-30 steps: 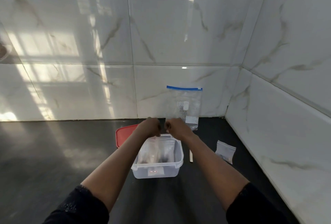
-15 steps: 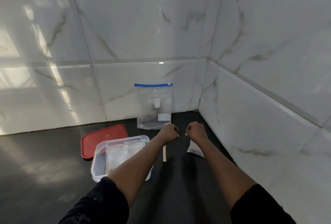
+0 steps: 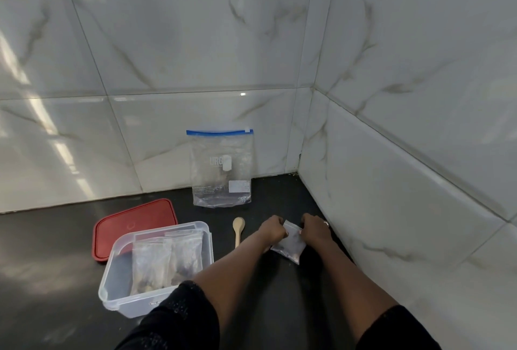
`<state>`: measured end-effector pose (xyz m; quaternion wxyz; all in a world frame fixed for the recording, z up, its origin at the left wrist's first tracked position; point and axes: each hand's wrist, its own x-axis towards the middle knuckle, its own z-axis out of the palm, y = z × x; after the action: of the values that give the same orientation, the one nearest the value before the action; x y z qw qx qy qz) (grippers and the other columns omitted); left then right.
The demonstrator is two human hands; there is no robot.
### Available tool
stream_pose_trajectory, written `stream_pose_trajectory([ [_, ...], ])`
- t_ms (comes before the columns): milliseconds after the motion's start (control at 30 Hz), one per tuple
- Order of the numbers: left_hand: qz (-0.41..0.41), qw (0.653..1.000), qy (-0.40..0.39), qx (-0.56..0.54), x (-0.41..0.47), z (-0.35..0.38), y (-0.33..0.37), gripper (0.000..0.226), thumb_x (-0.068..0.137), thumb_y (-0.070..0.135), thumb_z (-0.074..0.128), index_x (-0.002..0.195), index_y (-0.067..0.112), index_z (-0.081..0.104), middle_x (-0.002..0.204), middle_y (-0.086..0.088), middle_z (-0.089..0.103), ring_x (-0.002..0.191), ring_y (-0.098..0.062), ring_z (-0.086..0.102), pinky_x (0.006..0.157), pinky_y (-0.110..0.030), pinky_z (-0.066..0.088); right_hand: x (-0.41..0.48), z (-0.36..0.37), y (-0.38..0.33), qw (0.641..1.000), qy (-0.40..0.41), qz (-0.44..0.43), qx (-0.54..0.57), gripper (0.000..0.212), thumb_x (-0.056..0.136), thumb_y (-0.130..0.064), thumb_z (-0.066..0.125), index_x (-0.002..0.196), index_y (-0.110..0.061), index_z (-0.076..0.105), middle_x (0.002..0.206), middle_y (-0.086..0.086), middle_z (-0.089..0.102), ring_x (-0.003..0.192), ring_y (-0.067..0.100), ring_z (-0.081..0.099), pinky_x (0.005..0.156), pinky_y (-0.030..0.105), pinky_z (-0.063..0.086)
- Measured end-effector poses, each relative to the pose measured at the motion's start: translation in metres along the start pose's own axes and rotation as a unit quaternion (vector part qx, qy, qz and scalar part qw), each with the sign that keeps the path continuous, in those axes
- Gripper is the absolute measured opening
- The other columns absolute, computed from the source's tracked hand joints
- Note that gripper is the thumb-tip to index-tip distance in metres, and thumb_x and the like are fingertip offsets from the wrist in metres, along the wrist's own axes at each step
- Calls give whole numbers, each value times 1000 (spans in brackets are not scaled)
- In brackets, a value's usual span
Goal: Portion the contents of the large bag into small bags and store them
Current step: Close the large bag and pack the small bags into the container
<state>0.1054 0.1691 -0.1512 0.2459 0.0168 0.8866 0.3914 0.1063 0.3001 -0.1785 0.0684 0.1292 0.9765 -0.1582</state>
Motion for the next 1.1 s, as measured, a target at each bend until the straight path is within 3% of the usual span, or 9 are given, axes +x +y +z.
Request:
stream_pose_trajectory([
  [167,-40,996,-36,-77,-2,1,-3,27,88,12,57,113,11,48,93,-12,55,73,-19,52,57,-29,41,6,0,-4,999,-23,-4,24,26,87,-19,52,107,-7,65,117,16,63,112,29,59,90,31,47],
  [233,-38,997,-38,-52,-3,3,-6,15,87,16,58,99,8,52,79,-7,52,63,-15,47,53,-26,37,3,-2,-9,999,-44,-17,26,27,89,-17,52,108,-2,65,117,19,63,112,31,59,90,31,47],
  [333,-22,999,-46,-2,-8,10,-7,22,88,22,57,101,4,57,93,-13,58,78,-21,58,68,-33,45,-2,-7,-16,996,-80,-40,26,21,92,-14,51,102,-3,65,115,19,64,109,31,60,87,30,47],
  [433,9,998,-19,54,-18,14,-9,32,92,26,52,111,1,59,114,-16,62,107,-27,58,83,-32,44,-15,-13,-22,993,-105,-52,33,12,87,-11,57,75,-10,61,109,17,67,104,28,63,81,28,48],
  [533,29,999,27,-24,-22,11,-15,19,92,25,54,92,10,66,97,-9,62,93,-19,57,79,-27,42,-25,-24,-28,992,-75,-66,80,31,84,-6,57,59,-21,47,103,14,70,101,25,63,77,26,44],
  [667,34,988,83,-125,-31,-5,-17,21,92,17,52,73,15,63,75,-3,59,74,-16,53,71,-30,43,-36,-46,-47,985,-50,-87,141,22,85,-3,51,70,-19,56,97,11,68,97,23,62,76,25,42],
  [767,60,979,160,-110,-46,-32,-15,21,93,15,48,85,6,66,90,-12,66,81,-18,55,76,-31,43,-44,-64,-69,979,-30,-118,163,13,88,-13,57,94,-11,68,103,9,69,92,20,61,75,23,41],
  [933,104,947,280,-120,-77,-93,-26,24,95,18,46,99,-1,62,100,-20,65,97,-32,59,80,-33,41,-65,-86,-117,958,-64,-187,209,14,89,-14,62,102,-10,64,93,7,62,82,15,59,62,20,50],
  [1100,117,921,334,-161,-110,-148,-55,22,96,21,45,108,9,58,107,-13,63,94,-27,58,80,-33,45,-85,-83,-175,934,-33,-212,287,11,87,-11,64,97,-9,67,91,7,63,86,19,61,80,36,54],
])
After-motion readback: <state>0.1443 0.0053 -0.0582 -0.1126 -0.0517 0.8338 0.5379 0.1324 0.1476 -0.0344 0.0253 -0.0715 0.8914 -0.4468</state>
